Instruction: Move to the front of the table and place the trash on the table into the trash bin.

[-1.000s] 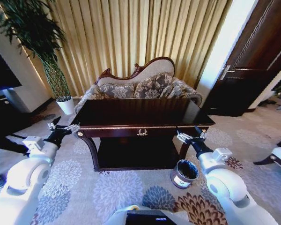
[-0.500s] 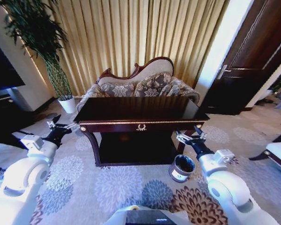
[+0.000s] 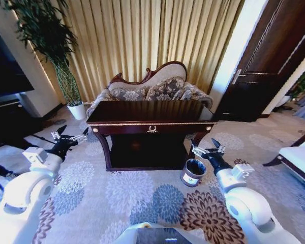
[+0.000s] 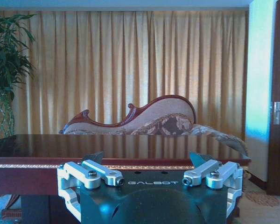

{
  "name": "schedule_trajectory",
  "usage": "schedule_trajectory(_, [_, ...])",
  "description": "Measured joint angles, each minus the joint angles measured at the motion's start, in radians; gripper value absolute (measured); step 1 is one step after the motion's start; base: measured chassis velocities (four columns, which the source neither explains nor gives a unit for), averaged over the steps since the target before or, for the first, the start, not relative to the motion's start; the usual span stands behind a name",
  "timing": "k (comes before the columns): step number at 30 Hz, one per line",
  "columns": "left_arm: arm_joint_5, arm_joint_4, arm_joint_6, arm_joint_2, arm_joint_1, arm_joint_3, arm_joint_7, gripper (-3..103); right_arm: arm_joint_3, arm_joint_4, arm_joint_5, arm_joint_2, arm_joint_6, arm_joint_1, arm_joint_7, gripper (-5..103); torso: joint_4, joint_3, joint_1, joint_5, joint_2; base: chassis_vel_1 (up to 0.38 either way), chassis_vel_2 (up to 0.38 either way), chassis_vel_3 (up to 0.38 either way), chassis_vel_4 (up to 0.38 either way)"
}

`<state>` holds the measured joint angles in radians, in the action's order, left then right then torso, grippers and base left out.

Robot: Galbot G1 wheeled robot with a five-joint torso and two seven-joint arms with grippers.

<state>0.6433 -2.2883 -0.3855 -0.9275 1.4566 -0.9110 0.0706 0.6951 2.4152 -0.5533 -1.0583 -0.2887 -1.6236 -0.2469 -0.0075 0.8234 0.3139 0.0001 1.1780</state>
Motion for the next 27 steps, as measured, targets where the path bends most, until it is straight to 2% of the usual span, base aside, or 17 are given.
schedule_trajectory(27, [-0.002, -0.001, 0.011, -0.005, 0.012, 0.006, 0.000, 100, -0.001, -0.004, 0.007, -0.013, 0.021, -0.015, -0.003, 100, -0.0004, 0.000, 0.000, 0.0001, 0.000, 0.229, -0.218, -0.224, 0.229])
